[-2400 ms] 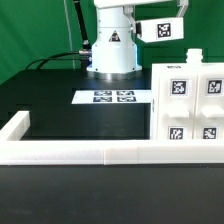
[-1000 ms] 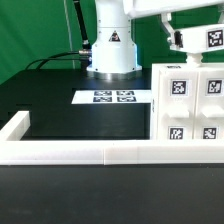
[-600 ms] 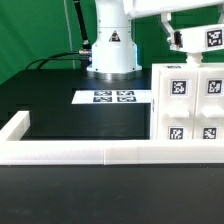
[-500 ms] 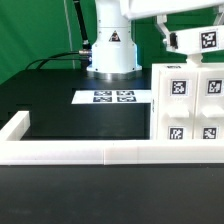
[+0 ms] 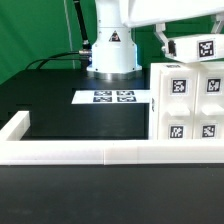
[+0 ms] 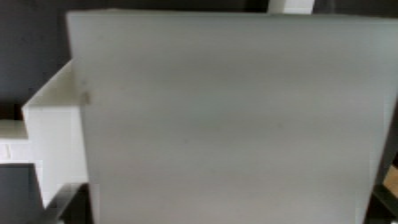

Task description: Assemble cabinet

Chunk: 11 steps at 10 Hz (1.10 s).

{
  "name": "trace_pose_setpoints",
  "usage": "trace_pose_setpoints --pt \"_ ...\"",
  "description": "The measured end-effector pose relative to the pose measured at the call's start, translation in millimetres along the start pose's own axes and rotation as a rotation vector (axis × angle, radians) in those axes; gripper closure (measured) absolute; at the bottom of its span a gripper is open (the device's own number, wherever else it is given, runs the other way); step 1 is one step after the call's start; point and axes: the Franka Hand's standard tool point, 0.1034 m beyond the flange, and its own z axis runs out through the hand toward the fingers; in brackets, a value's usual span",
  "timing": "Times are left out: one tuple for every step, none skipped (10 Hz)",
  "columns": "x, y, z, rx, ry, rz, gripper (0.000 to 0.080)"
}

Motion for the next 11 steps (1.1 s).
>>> trace_pose_setpoints --pt "0.8 0.1 0.1 -0.001 0.005 0.000 0.0239" --pt "1.6 0.3 0.1 -0.001 0.012 0.000 0.0239" --pt "1.9 0.3 0.0 -0.001 0.013 0.001 0.0239" --pt "1.9 0.4 0.0 -0.001 0.014 0.001 0.0239" --pt "1.9 0.4 0.0 -0.001 0.013 0.001 0.0239" --pt "1.9 0.4 0.0 -0.001 0.014 0.001 0.0239" --pt "1.9 0.4 0.0 -0.001 0.014 0.001 0.0239" --pt "1.9 0.4 0.0 -0.001 0.014 0.001 0.0239" --pt "1.9 0.4 0.0 -0.001 0.014 0.001 0.0239" --pt "1.9 0.3 0.0 -0.001 0.014 0.012 0.0239" --pt "1.9 0.3 0.0 -0.001 0.014 0.010 0.0239"
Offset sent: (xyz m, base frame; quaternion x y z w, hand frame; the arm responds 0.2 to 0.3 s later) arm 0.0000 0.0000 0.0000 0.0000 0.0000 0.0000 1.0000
